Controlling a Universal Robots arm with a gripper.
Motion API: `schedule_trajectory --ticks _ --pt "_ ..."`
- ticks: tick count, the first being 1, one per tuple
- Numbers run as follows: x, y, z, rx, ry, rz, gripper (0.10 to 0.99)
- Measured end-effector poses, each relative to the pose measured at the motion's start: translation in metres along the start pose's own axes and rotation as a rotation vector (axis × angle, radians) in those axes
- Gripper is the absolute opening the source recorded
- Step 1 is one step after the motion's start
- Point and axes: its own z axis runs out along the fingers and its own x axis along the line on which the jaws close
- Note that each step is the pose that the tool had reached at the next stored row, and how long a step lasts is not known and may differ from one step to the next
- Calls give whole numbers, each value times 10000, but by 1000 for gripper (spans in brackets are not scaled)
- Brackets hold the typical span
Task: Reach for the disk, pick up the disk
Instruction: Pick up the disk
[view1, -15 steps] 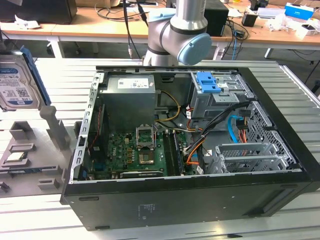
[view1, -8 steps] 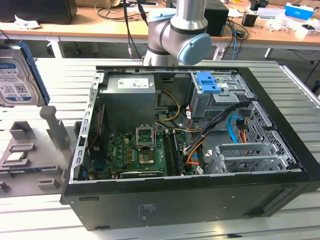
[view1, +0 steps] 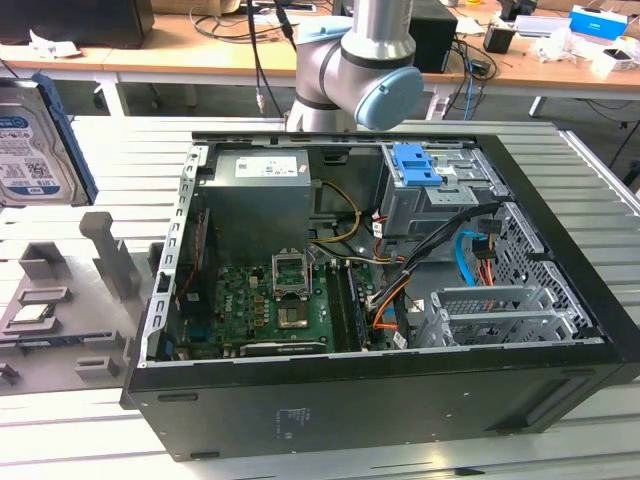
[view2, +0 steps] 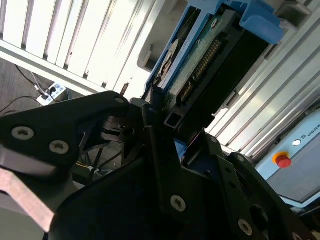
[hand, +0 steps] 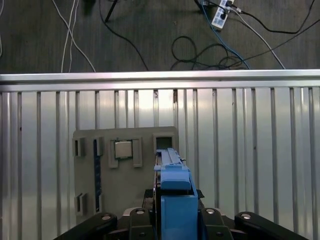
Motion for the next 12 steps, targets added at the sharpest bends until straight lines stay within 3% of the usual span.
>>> schedule_trajectory --ticks 12 --pt "1 -20 -188 -12 1 0 369"
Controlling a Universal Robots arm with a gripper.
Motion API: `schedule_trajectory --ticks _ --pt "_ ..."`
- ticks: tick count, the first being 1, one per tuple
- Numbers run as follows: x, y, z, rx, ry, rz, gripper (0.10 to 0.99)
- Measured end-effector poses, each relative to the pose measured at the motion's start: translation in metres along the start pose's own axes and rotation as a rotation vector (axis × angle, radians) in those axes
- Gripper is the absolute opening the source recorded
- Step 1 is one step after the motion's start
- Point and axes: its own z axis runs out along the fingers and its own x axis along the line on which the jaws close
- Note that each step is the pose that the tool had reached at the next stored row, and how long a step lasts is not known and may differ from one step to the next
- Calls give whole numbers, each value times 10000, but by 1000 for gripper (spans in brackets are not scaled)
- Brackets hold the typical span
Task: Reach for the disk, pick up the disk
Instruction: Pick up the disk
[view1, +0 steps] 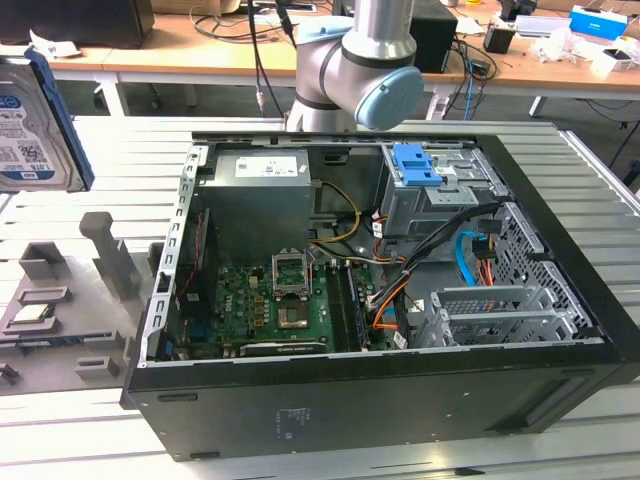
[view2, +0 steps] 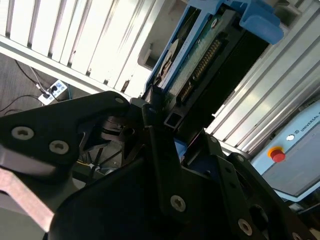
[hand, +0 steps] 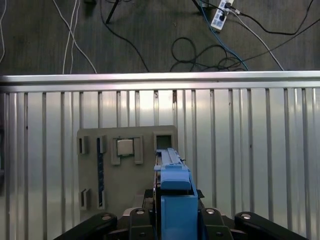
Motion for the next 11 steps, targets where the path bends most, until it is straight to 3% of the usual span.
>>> schedule_trajectory --ticks 11 --pt "2 -16 -223 -11 -1 0 369"
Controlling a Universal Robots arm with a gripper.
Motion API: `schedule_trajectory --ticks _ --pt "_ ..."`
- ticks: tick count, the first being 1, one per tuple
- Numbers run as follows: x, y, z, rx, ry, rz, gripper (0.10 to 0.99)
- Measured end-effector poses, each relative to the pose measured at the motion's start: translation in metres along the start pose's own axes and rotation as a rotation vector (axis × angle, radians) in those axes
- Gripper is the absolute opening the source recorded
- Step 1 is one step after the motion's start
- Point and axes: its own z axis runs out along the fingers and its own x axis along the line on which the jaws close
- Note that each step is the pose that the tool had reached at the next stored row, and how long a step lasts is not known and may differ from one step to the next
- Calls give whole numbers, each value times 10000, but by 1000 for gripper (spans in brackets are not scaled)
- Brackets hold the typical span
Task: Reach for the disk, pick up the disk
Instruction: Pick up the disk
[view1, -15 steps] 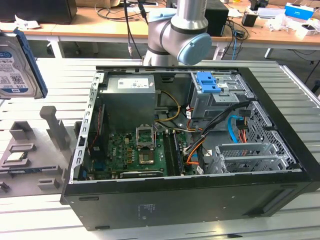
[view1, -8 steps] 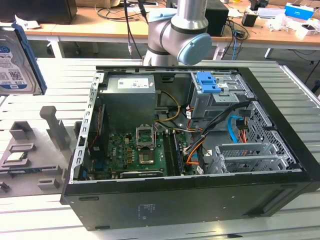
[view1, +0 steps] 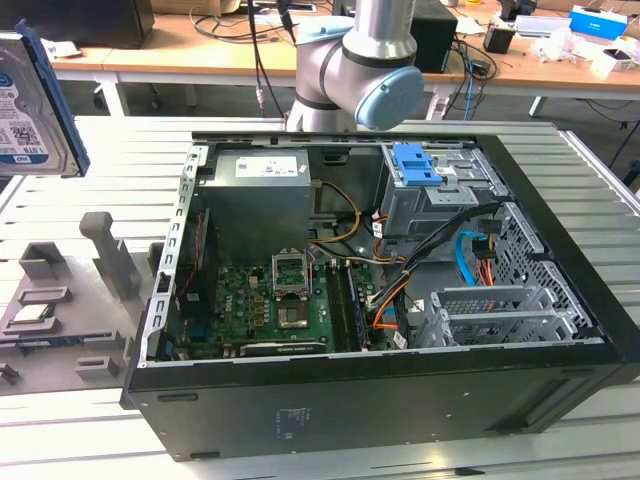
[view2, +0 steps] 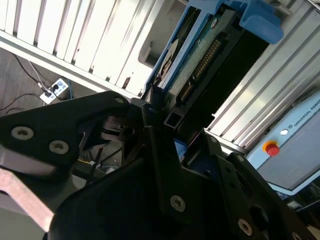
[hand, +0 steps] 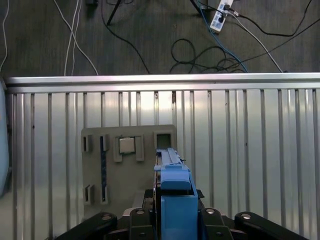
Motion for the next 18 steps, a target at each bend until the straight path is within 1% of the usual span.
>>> schedule_trajectory --ticks 6,8,16,18 --pt "2 -15 -147 -11 1 0 369" --pt "2 -17 -174 -12 0 0 369" --pt "3 -25 -327 -21 0 0 369" --pt "4 -27 -388 -23 1 0 369"
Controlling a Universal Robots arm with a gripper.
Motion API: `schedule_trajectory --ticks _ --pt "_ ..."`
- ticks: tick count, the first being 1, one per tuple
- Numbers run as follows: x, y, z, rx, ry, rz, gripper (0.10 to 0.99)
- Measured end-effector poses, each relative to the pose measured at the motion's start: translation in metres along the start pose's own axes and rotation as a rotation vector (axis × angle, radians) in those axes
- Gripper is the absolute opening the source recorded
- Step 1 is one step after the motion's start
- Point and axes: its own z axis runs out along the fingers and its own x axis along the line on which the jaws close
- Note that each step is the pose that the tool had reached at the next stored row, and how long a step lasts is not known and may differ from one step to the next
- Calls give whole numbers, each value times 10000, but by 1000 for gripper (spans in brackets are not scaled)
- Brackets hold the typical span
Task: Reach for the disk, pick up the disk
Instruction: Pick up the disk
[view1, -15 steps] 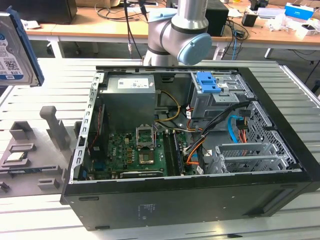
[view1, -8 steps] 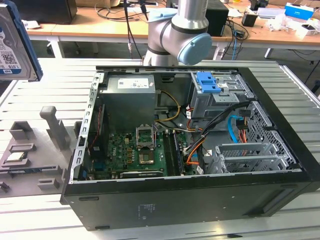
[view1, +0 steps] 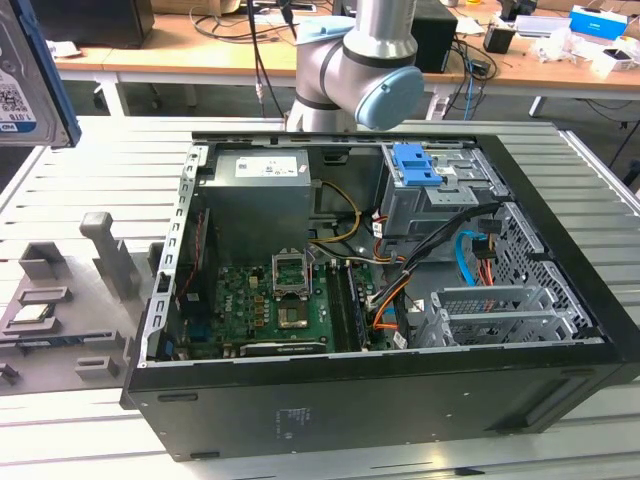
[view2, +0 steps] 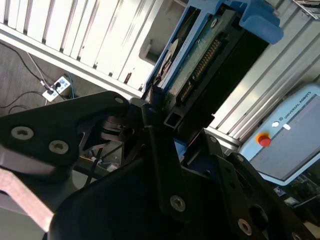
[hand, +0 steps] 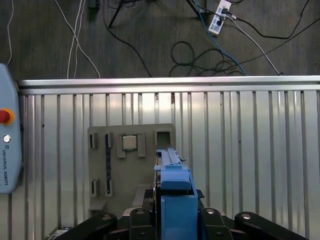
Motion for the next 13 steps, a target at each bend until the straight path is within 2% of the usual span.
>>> schedule_trajectory --ticks 2,9,10,13 --pt "0 -1 -30 -2 0 0 369" --pt "0 -1 -31 -2 0 0 369" --pt "0 -8 -33 -5 2 -1 369" --pt "-1 -87 -36 -3 1 -1 369"
